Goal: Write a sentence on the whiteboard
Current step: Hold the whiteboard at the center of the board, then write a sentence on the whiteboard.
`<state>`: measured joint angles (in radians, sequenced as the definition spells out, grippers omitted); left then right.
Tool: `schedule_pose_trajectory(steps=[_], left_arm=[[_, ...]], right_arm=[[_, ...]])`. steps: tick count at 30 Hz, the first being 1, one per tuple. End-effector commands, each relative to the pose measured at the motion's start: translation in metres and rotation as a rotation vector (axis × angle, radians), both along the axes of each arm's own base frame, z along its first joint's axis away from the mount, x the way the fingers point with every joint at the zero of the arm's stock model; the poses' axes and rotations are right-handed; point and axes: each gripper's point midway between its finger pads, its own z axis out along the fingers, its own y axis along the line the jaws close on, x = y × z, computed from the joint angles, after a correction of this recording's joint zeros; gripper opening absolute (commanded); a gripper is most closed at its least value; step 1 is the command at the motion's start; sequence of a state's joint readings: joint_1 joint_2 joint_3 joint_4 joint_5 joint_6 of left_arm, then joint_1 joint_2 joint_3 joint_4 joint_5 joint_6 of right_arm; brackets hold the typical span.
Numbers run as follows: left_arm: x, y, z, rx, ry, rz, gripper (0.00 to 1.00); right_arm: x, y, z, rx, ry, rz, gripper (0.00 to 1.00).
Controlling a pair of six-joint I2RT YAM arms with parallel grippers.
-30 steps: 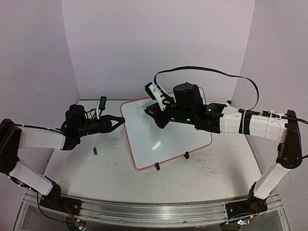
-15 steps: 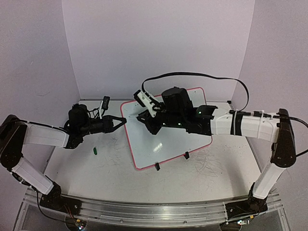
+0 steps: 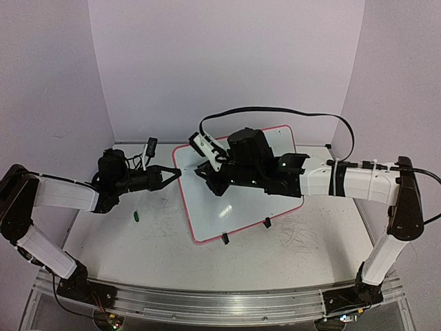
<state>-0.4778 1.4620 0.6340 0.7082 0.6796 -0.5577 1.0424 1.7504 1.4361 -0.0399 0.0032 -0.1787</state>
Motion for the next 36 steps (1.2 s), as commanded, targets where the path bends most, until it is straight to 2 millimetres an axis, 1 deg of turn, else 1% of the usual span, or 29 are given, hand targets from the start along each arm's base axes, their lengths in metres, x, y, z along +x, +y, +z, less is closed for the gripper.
schedule_pose_trajectory(steps=[1,7,14,20,29,36], left_arm=[[0.003,-0.001,0.009,-0.012,-0.041,0.003,0.00],[0.004,-0.001,0.006,-0.011,-0.031,0.005,0.00],[0.003,-0.001,0.008,-0.014,-0.032,0.003,0.00],[0.003,-0.001,0.008,-0.015,-0.032,0.002,0.00],[0.001,-0.001,0.010,-0.019,-0.032,-0.001,0.00],[0.000,0.000,0.013,-0.023,-0.037,0.000,0.00]], right_arm=[[0.003,0.005,0.004,0.012,-0.012,-0.019,0.00],[0.001,0.011,0.003,0.014,-0.006,0.002,0.00],[0.003,0.015,0.000,0.009,-0.006,-0.003,0.00],[0.004,0.020,0.001,0.014,-0.008,0.002,0.00],[0.009,0.020,-0.001,0.010,-0.013,-0.019,0.00],[0.011,0.017,-0.008,-0.005,-0.011,-0.039,0.00]])
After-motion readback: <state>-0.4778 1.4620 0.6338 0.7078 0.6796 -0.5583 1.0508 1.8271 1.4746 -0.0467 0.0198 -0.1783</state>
